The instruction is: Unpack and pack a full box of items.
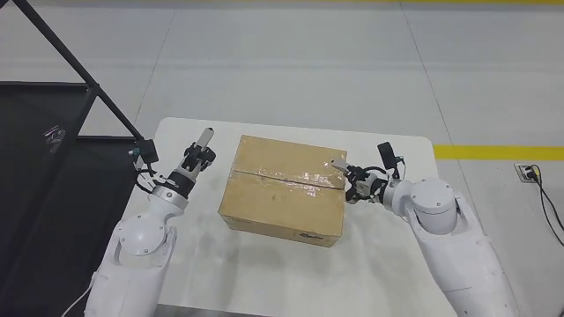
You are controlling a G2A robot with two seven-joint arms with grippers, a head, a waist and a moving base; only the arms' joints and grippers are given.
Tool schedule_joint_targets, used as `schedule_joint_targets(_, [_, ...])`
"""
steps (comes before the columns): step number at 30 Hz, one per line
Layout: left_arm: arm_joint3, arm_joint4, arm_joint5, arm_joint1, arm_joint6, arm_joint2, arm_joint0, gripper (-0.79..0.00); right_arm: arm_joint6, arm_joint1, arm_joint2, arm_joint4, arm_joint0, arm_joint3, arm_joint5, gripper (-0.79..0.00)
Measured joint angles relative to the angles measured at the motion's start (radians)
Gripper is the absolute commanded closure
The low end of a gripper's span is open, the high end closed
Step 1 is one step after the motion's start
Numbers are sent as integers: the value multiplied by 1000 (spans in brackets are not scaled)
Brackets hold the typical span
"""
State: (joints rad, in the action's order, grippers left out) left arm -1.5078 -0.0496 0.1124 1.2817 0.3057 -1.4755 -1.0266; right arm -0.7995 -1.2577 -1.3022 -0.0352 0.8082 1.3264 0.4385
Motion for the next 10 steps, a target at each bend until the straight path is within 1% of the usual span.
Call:
schedule_joint_targets(3, [2, -2, -2, -1, -2, -1, 3, -785, 26, 2, -22, 25, 4, -7, -24, -785])
schedule_joint_targets(5, [2, -3, -4, -2, -5, -8, 5, -785, 60, 6, -59, 57, 27, 13, -66, -785])
schedule_joint_targets(7, [4, -2, -7, -4, -12, -21, 4, -785, 101, 11, -113, 106, 73, 53, -133, -785])
schedule_joint_targets(10, [8, 2, -14, -8, -19, -44, -1, -785, 122, 19, -192, 190, 159, 119, -250, -785])
